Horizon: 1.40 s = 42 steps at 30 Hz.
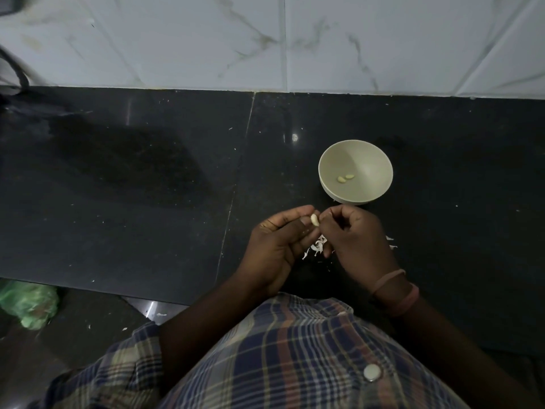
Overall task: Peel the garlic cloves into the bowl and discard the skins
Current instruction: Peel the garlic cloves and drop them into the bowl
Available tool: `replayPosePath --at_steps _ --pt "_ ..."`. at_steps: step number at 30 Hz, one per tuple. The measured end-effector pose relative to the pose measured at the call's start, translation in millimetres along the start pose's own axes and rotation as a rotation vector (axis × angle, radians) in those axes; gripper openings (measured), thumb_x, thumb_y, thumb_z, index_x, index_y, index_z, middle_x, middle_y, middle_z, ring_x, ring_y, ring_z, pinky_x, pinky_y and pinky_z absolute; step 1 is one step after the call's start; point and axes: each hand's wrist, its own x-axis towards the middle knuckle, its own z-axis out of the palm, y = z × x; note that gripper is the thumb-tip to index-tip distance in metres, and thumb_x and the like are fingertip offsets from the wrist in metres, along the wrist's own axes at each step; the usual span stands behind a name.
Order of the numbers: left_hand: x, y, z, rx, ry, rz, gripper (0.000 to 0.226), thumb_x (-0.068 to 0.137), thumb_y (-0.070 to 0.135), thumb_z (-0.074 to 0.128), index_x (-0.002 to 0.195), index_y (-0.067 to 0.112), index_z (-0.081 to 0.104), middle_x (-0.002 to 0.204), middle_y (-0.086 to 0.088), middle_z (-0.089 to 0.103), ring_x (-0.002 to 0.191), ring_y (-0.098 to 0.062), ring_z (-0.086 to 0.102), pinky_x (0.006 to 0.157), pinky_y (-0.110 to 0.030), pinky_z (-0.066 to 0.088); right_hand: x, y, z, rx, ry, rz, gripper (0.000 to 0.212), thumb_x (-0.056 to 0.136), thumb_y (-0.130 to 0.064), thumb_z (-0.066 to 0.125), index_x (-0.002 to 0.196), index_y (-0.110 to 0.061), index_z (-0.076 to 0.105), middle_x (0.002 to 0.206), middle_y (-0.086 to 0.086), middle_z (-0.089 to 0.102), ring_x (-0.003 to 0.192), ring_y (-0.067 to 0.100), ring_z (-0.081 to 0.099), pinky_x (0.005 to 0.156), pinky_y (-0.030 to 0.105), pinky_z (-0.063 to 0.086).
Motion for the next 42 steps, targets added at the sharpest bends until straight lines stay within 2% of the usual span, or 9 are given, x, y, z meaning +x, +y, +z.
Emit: replayPosePath --at_steps 10,13,16,20,22,27,32,36,42 --pt "1 -2 0 -0.095 -0.037 -0.064 0.022 0.091 -0.003 0.058 0.11 0.0 0.069 0.107 -0.018 0.074 0.098 -0.022 0.074 0.083 -0.025 0.06 2 12 0 0.273 0.062 0.113 0.022 0.093 -0.012 0.046 0.082 -0.011 0.066 0.071 0.009 0.062 0.059 0.016 0.055 0.059 0.038 0.048" --pt "2 -1 -3 -0.121 -0.046 -0.084 0.024 0.086 0.001 0.061 0.108 0.003 0.069 0.104 -0.013 0.075 0.097 -0.02 0.074 0.083 -0.024 0.06 1 13 -3 0.112 0.122 0.078 0.029 0.084 -0.027 0.04 0.076 -0.009 0.062 0.071 0.008 0.061 0.066 0.019 0.056 0.06 0.039 0.048" --pt "2 0 -5 -0.153 -0.063 -0.12 0.026 0.087 0.004 0.062 0.111 0.008 0.07 0.102 -0.009 0.074 0.093 -0.016 0.072 0.077 -0.023 0.059 0 15 -3 -0.168 0.173 -0.021 0.041 0.099 -0.035 0.041 0.074 -0.008 0.058 0.072 0.006 0.062 0.073 0.022 0.059 0.071 0.04 0.046" --pt "4 -1 -6 -0.162 -0.044 -0.121 0.031 0.087 0.003 0.061 0.117 0.008 0.067 0.103 -0.006 0.074 0.085 -0.011 0.07 0.073 -0.018 0.057 3 31 -4 -0.53 0.086 -0.148 0.01 0.098 -0.02 0.057 0.097 -0.011 0.062 0.099 0.004 0.059 0.094 0.02 0.058 0.085 0.035 0.044" --pt "5 -3 -8 -0.174 -0.029 -0.113 0.029 0.089 -0.001 0.059 0.115 0.007 0.069 0.102 -0.007 0.075 0.085 -0.011 0.071 0.074 -0.018 0.058 0 34 -6 -0.594 0.039 -0.209 0.019 0.094 -0.005 0.054 0.106 -0.013 0.067 0.106 0.002 0.063 0.099 0.015 0.06 0.089 0.027 0.044" --pt "4 -6 -11 -0.192 -0.014 -0.098 0.028 0.083 -0.003 0.059 0.106 0.008 0.07 0.095 -0.007 0.076 0.083 -0.013 0.074 0.071 -0.022 0.06 -6 17 -8 -0.421 0.171 -0.345 0.023 0.083 -0.009 0.043 0.068 -0.014 0.059 0.067 -0.007 0.059 0.065 0.007 0.055 0.063 0.026 0.043" --pt "4 -5 -9 -0.182 -0.003 -0.093 0.025 0.091 -0.003 0.055 0.106 0.009 0.07 0.096 -0.006 0.076 0.084 -0.013 0.074 0.07 -0.023 0.06 2 26 -2 -0.544 0.141 -0.201 0.022 0.099 -0.021 0.045 0.083 -0.015 0.058 0.08 0.0 0.06 0.076 0.019 0.057 0.072 0.036 0.043" --pt "4 -3 -8 -0.191 -0.004 -0.087 0.024 0.092 -0.004 0.055 0.104 0.008 0.071 0.097 -0.008 0.075 0.087 -0.015 0.074 0.071 -0.023 0.06 -3 27 -4 -0.645 -0.039 -0.13 0.041 0.091 0.002 0.054 0.128 -0.012 0.066 0.123 0.005 0.07 0.115 0.019 0.064 0.098 0.014 0.037" --pt "6 -4 -9 -0.206 -0.004 -0.08 0.024 0.09 -0.004 0.058 0.107 0.007 0.07 0.101 -0.009 0.076 0.092 -0.019 0.075 0.073 -0.026 0.061 -4 19 -7 -0.623 0.17 -0.26 0.011 0.091 -0.021 0.072 0.101 -0.017 0.072 0.092 0.002 0.076 0.086 0.021 0.072 0.079 0.038 0.056"
